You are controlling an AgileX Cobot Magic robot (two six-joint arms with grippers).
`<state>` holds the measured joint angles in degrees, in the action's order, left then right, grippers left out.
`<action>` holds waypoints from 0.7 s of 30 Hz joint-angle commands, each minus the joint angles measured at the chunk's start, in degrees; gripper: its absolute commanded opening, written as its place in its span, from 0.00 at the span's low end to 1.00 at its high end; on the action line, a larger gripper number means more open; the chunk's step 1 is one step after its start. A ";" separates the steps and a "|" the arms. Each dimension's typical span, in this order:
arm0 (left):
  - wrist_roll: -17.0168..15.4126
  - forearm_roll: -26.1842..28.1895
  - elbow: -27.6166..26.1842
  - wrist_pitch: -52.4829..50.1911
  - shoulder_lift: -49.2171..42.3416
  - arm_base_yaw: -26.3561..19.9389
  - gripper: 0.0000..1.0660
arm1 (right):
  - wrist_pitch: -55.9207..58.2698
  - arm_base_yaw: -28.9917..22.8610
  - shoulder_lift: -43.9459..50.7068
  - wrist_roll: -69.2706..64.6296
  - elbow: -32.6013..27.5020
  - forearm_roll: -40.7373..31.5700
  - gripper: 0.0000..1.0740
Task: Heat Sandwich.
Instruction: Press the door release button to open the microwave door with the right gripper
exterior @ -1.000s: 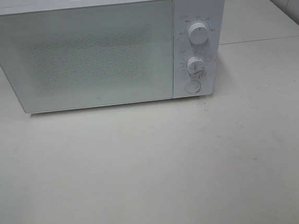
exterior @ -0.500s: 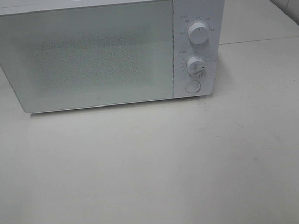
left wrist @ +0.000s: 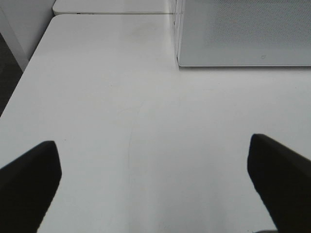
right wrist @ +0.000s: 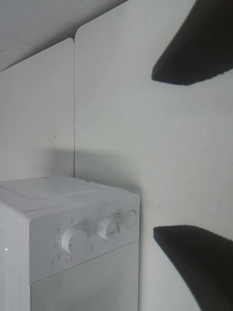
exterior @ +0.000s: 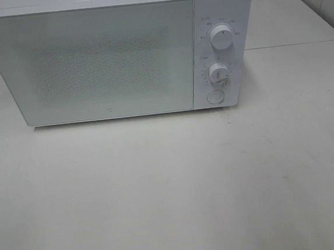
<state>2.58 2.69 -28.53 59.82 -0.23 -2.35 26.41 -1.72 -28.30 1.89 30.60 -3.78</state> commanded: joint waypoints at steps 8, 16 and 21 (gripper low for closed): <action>0.00 0.40 0.23 -0.92 -1.55 -0.17 0.95 | -15.01 0.40 -13.69 -0.11 0.34 0.80 0.71; 0.00 0.40 0.23 -0.92 -1.55 -0.17 0.95 | -25.61 0.40 -22.92 -0.11 0.34 0.74 0.71; 0.00 0.40 0.23 -0.92 -1.55 -0.17 0.95 | -32.26 0.34 -28.71 -0.11 -0.52 0.74 0.71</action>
<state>2.58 2.69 -28.53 59.82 -0.23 -2.35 -2.69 -1.72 -55.69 1.89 30.48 -3.21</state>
